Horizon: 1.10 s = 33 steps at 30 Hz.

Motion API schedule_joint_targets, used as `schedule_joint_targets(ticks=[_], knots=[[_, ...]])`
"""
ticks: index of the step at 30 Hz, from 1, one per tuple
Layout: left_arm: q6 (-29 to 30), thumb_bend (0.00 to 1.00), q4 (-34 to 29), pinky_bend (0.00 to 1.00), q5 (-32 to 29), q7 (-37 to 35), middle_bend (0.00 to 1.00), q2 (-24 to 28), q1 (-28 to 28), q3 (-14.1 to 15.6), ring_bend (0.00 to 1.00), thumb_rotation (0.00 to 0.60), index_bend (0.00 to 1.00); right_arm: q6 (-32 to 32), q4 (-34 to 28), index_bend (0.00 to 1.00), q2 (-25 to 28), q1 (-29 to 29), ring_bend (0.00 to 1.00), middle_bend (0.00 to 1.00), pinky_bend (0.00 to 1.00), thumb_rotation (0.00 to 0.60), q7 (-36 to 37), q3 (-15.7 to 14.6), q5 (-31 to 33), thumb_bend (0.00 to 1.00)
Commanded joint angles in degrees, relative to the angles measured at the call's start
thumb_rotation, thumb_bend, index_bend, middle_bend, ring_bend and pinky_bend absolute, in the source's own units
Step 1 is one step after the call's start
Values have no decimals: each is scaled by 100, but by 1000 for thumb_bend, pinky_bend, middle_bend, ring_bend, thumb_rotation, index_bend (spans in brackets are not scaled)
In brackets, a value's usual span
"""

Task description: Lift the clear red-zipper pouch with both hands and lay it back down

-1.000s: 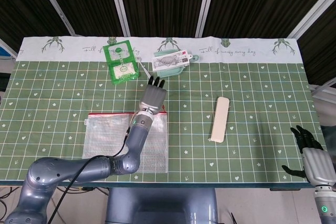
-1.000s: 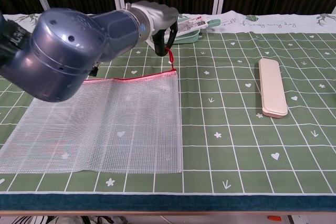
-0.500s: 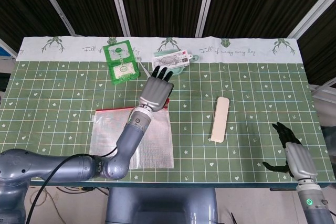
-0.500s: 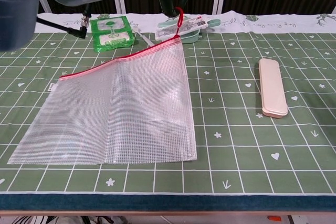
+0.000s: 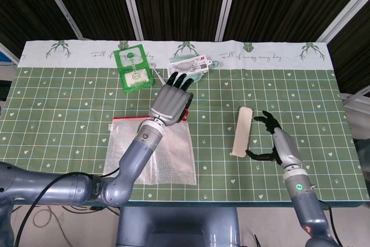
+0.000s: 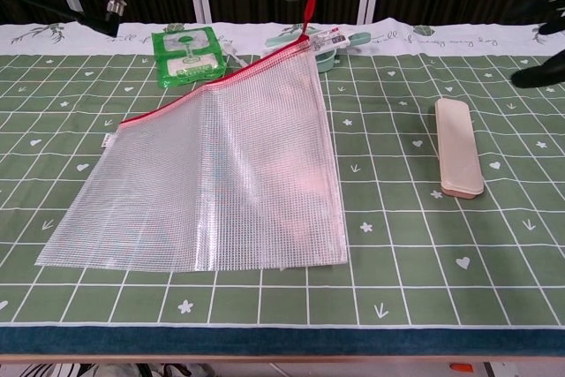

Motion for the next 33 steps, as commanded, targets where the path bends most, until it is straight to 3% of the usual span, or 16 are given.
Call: schedule_joint_targets(ticks=[1,7,13,33], knots=[[24,442,-80,0,-11,-56,127,70,-40,0,0,600,632,260,-179,236,-711,1002,0,0,197,600,-527,659,1631,278],[36,442,-227,0,-12,-207,128,211,-122,-31,0,600,636,817,48,278,-1365,1785,0,18,197,600,-720,1196,3076,281],[31,441,-267,0,-95,-308,128,309,-229,-84,0,600,636,1131,223,310,-1725,2229,0,26,197,600,-791,1506,3698,288],[80,441,-268,0,-272,-608,127,461,-487,27,0,600,637,1780,622,506,-2419,2847,0,136,197,600,-810,1889,3998,373]])
